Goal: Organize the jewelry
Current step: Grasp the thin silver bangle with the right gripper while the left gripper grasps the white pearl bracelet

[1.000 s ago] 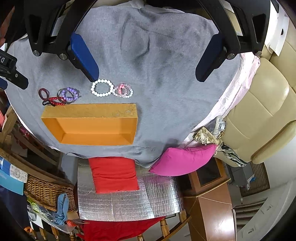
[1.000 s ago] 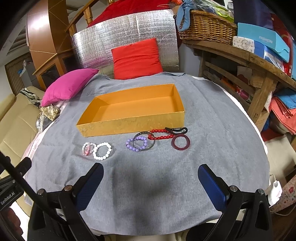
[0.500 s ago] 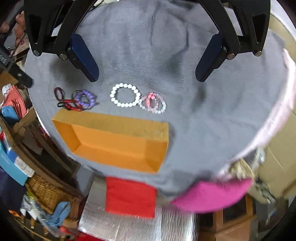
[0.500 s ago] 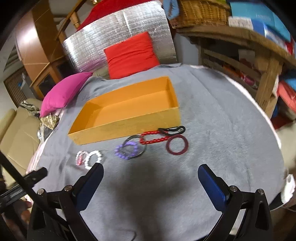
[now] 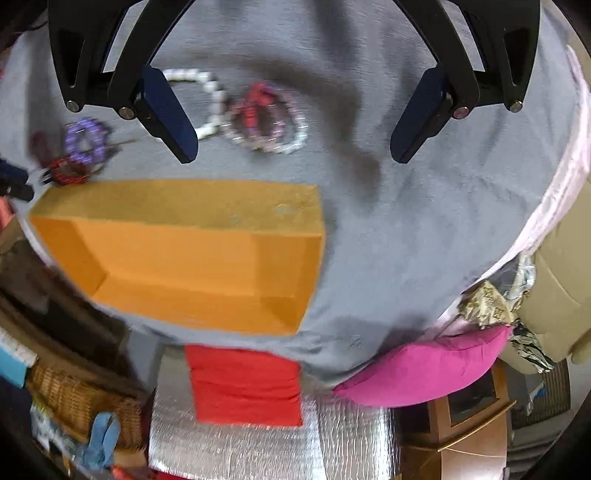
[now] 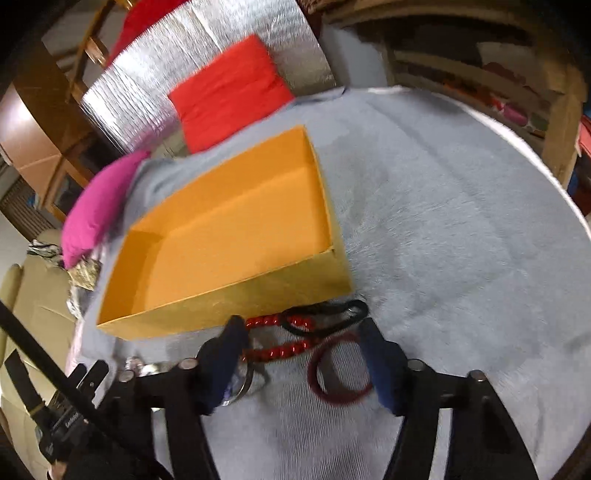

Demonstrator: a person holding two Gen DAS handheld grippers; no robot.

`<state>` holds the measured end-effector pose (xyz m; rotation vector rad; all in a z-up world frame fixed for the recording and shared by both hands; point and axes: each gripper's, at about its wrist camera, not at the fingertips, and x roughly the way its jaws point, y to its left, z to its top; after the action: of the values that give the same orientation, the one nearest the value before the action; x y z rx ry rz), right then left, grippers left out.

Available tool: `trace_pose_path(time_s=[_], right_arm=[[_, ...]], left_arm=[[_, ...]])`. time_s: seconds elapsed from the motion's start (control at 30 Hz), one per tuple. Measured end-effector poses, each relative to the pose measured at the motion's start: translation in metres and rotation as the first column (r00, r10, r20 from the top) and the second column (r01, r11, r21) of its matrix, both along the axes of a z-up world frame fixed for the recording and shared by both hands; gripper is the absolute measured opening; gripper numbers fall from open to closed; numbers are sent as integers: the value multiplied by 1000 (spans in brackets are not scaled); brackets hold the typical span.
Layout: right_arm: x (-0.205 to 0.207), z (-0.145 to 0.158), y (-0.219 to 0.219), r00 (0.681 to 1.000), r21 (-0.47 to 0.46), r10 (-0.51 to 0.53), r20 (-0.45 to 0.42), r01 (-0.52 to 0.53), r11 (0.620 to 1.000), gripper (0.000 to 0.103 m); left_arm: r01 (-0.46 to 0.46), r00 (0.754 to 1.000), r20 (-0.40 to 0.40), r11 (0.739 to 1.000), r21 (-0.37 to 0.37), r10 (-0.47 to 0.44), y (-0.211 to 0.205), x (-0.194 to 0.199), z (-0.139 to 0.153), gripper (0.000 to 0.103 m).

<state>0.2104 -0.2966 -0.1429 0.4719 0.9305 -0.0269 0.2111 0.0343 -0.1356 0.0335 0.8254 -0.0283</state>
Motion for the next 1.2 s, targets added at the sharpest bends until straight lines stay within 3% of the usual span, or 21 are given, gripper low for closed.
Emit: trace_pose_path(time_s=[0.23,0.43,0.6,0.73,0.8,0.93,1.1,1.2], right_arm=[[29,-4,-1,999,-49,-33,1,33,998,65],[36,-2,-2,1000,-73,-14,21,15,997,65],[11,4,33,983,-35,184,12,-184,982,67],[9,-4,65,955,-68,295,-35,-297,953,82],[8,-7,80,938,-106,343,-51,-347,932,83],[17,-18,84,929,-174,356,-102,-369,913,87],[18,-23,95,926,-227,365,-98,-378,898,87],[16,-23,101,924,-262,372,-94,-383,886,80]], left_arm=[[15,1000,-7,999,-36,-15,-2,8,0,103],[84,995,-50,996,30,-82,-16,4,-7,103],[110,991,-73,994,19,-108,-11,-8,-8,103],[148,985,-89,989,-14,-149,-12,-17,-10,103],[181,977,-108,983,-34,-184,-15,-21,-14,103],[217,966,-134,975,-51,-221,-20,-22,-21,103],[258,951,-150,961,-95,-270,-30,-24,-25,103],[286,940,-167,955,-84,-296,-41,-23,-31,103]])
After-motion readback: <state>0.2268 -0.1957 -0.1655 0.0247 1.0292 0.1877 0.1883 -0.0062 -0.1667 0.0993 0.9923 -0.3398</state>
